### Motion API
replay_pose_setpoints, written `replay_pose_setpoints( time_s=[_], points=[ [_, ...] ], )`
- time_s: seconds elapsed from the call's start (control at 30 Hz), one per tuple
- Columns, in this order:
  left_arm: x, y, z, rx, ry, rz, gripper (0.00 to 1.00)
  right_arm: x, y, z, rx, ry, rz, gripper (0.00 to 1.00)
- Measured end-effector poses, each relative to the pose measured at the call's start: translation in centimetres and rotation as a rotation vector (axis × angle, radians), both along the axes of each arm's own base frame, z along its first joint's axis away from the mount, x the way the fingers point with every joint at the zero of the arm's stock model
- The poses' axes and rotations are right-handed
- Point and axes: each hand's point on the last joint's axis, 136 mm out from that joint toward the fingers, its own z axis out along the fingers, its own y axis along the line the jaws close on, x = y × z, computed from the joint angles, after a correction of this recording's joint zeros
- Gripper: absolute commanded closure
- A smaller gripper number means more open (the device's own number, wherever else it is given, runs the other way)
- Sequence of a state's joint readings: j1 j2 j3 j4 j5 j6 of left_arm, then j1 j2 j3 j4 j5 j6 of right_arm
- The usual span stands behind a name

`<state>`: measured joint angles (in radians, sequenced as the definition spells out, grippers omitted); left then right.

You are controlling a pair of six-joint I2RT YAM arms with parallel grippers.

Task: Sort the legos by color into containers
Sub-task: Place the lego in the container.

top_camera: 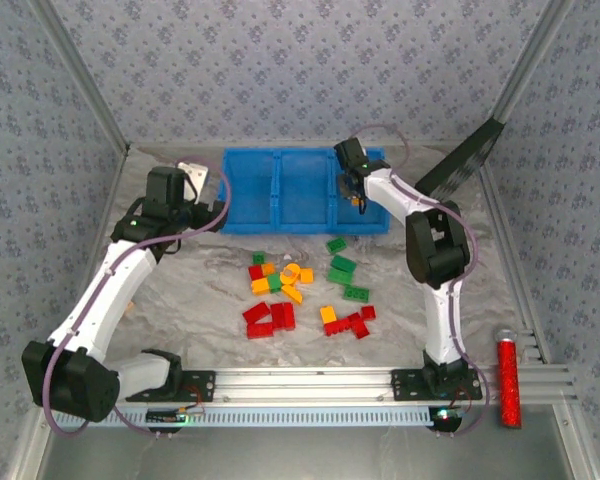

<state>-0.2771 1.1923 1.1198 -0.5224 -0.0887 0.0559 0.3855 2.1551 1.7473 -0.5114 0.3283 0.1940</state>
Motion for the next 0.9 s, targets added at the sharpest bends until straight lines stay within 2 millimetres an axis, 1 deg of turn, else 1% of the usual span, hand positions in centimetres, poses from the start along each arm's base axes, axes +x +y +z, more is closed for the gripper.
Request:
replay_pose_setpoints(
  time_s=[0.13,0.2,0.3,0.53,0.67,0.7,0.77,0.83,0.9],
  points=[
    [0.1,-0.2,-0.1,-0.001,0.012,-0.006,0.01,-0.6,0.1,-1.7,-0.007,0.054,0.013,0.63],
    [0.1,-0.2,-0.1,-0.003,0.015,-0.009,0.01,-0.9,0.1,-2.2,-0.008,0.075,0.017,0.62],
    [0.0,-0.4,-0.1,0.001,0.028,-0.013,0.01,-1.1,0.1,-2.6,-0.004,0.089,0.020,0.59],
    [0.1,-0.6,0.8,0.025,0.020,-0.016,0.01,-1.5,-0.6,-3.1,0.015,0.130,0.029,0.44],
    [-0.1,-0.3,1.0,0.059,0.022,-0.004,0.01,-1.8,-1.0,-3.1,0.026,0.155,0.031,0.43],
    [-0.1,-0.1,1.1,0.068,0.023,-0.002,0.01,-1.9,-1.1,-2.9,0.031,0.157,0.033,0.43],
    [-0.1,0.1,1.4,0.082,0.018,0.004,0.01,-2.1,-1.1,-1.8,0.043,0.151,0.042,0.43],
    [-0.2,0.3,1.9,0.086,0.005,0.010,0.01,-2.4,-0.9,0.3,0.064,0.126,0.064,0.39],
    [-0.2,0.4,2.6,0.083,-0.013,0.013,0.01,-3.0,-0.4,3.2,0.090,0.081,0.098,0.35]
  ],
)
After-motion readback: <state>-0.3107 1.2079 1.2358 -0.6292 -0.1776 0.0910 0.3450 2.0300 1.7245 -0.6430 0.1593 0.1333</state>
